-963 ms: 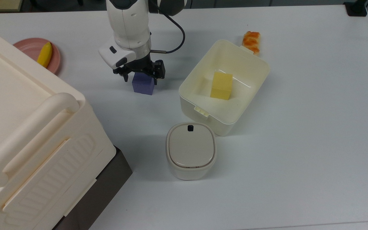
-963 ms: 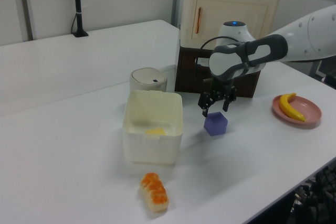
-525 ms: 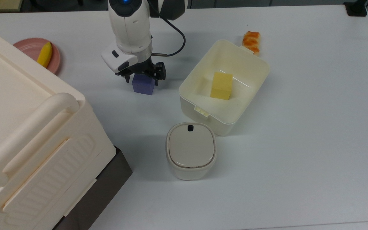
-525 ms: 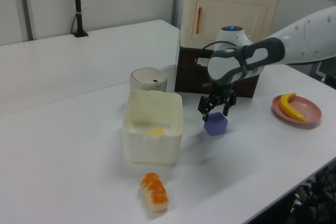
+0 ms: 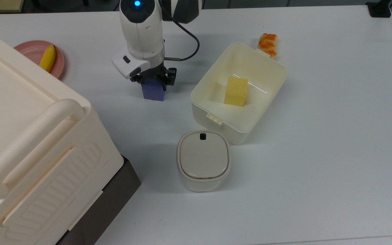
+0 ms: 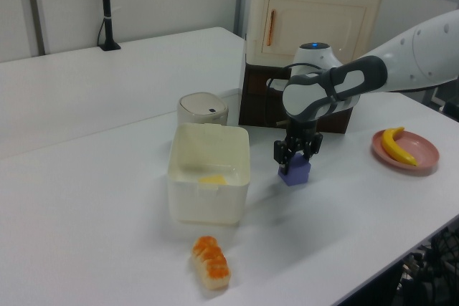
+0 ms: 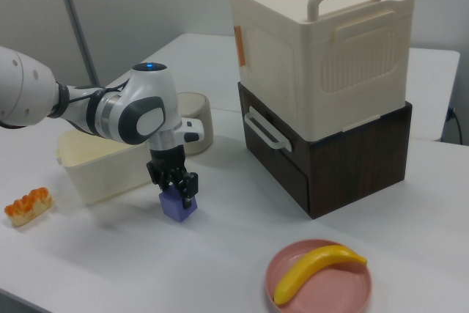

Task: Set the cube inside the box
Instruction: 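Lower the gripper around the purple cube and close on it, then lift the purple cube and carry it over the cream box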

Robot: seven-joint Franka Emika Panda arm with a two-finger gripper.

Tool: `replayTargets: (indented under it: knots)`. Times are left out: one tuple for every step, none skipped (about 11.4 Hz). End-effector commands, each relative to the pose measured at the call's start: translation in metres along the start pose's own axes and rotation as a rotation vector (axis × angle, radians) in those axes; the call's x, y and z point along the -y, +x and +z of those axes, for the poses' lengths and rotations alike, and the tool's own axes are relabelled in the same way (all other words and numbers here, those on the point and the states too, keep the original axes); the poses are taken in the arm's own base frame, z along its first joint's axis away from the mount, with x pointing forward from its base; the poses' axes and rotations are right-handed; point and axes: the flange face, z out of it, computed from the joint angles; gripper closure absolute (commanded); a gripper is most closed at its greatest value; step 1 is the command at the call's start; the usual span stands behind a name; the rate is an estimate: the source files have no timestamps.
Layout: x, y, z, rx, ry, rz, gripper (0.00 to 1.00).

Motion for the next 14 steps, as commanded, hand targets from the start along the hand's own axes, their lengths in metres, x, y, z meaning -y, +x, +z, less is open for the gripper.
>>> replayTargets:
  knots:
    - [0.001,0.000,-0.012,-0.034,0.007,-0.004,0.76]
    - [0.001,0.005,-0.022,-0.057,0.013,0.003,0.76]
    - [0.001,0.013,-0.041,-0.096,0.022,0.010,0.76]
    - [0.004,0.020,-0.062,-0.137,0.027,0.027,0.76]
    - [0.009,0.027,-0.086,-0.183,0.038,0.066,0.75]
    - [0.025,0.033,-0.111,-0.226,0.052,0.085,0.73]
    - [0.037,0.037,-0.132,-0.264,0.067,0.105,0.73]
    - [0.053,0.038,-0.148,-0.291,0.082,0.115,0.73]
    - [0.073,0.038,-0.156,-0.303,0.099,0.124,0.73]
    - [0.093,0.035,-0.158,-0.303,0.111,0.120,0.73]
    - [0.109,0.032,-0.159,-0.302,0.119,0.107,0.73]
    - [0.116,0.030,-0.159,-0.300,0.124,0.110,0.73]
    - [0.126,0.027,-0.161,-0.301,0.131,0.110,0.73]
    - [0.142,0.023,-0.161,-0.299,0.137,0.090,0.73]
